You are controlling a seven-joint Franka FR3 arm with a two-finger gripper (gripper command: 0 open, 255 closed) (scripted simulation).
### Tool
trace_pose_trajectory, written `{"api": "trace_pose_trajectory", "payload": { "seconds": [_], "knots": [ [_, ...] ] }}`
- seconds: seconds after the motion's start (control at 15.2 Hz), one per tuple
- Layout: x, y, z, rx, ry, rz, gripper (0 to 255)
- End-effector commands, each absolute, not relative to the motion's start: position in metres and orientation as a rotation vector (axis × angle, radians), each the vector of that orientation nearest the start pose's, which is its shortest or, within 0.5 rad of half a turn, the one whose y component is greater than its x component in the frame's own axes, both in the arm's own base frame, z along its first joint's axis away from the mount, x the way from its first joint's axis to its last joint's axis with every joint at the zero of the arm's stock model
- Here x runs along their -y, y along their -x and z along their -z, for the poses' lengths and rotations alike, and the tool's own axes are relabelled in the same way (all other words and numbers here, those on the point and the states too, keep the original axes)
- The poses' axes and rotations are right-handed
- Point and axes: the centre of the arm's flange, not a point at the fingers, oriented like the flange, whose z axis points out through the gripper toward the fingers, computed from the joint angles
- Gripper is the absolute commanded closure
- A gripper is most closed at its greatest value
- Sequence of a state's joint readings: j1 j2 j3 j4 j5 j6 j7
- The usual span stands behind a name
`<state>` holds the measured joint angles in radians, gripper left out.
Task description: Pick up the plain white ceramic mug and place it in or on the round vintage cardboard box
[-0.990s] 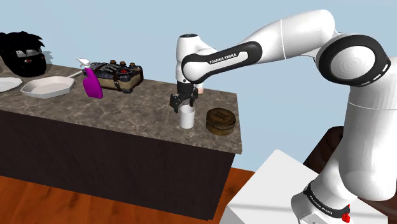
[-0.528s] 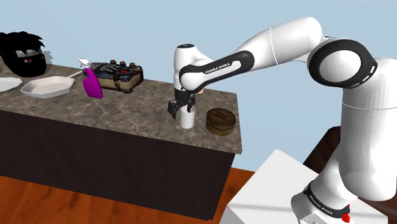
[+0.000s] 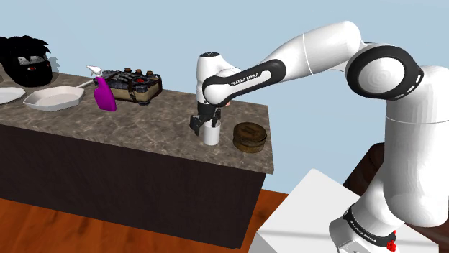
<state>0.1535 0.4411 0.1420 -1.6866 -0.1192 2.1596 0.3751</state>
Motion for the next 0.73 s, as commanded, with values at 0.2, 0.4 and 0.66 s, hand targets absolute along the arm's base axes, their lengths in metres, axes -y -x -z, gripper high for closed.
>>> {"api": "trace_pose_trajectory", "payload": {
  "seconds": [0.2, 0.4, 0.66],
  "knots": [
    [-0.1811, -0.6457, -0.3489, -0.047, 3.166, 0.077, 255],
    [-0.1811, -0.6457, -0.3489, -0.047, 3.166, 0.077, 255],
    [-0.1811, -0.6456, -0.3542, -0.047, 3.166, 0.077, 255]
  ]
}}
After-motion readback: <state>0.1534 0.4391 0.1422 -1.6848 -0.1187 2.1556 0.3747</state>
